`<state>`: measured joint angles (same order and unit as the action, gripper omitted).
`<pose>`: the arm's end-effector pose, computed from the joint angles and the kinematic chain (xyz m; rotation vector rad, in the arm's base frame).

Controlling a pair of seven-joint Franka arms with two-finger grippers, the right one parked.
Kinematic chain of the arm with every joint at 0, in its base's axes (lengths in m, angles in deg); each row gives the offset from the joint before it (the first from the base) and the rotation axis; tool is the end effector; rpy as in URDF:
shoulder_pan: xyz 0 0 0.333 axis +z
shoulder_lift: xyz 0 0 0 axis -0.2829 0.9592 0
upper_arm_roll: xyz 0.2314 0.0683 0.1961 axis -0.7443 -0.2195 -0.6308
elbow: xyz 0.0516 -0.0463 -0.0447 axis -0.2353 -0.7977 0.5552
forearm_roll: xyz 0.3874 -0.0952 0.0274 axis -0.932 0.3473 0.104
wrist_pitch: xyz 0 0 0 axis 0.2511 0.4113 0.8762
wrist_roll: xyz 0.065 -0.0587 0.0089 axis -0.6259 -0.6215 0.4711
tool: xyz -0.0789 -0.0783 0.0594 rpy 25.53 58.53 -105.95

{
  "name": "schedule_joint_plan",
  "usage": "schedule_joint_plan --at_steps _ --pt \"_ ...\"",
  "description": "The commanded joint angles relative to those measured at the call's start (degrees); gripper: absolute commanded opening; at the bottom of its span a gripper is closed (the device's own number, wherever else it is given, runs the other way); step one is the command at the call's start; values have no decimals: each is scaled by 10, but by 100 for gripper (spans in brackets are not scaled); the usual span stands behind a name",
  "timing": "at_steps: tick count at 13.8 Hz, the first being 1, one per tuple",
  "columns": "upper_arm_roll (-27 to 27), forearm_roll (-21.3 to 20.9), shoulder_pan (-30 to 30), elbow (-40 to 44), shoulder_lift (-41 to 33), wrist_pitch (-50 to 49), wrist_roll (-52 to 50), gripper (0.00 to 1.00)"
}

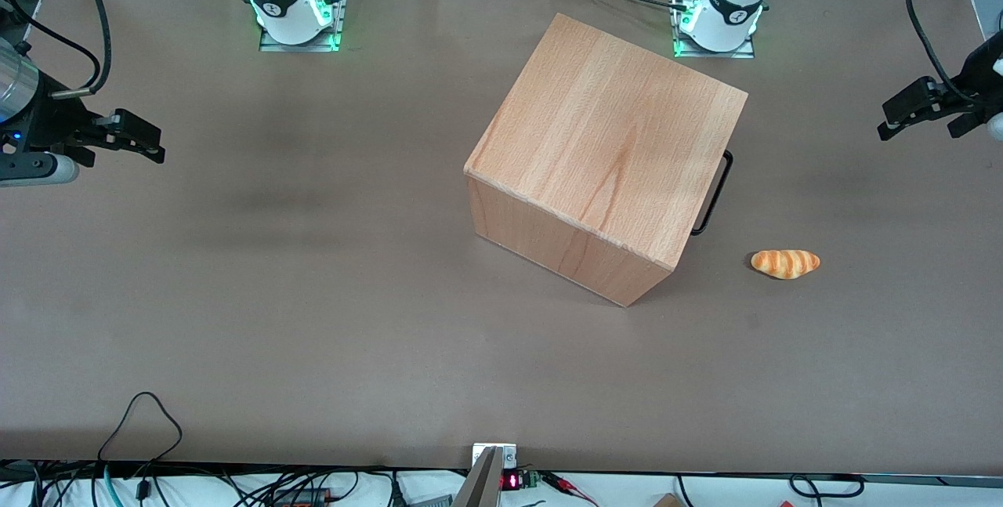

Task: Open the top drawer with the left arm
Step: 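Move the left gripper toward the black drawer handle on the wooden cabinet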

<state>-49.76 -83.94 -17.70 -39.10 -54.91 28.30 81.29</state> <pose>0.5458 0.0273 0.5978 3.1292 0.0915 0.0574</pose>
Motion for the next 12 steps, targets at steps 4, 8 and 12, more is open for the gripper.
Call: schedule_joint_plan --at_steps 4,8,12 --pt "0 -14 1 22 7 -22 11 100" --pt "1 -12 2 13 10 -21 9 100" --pt "2 16 1 -15 22 -11 14 100"
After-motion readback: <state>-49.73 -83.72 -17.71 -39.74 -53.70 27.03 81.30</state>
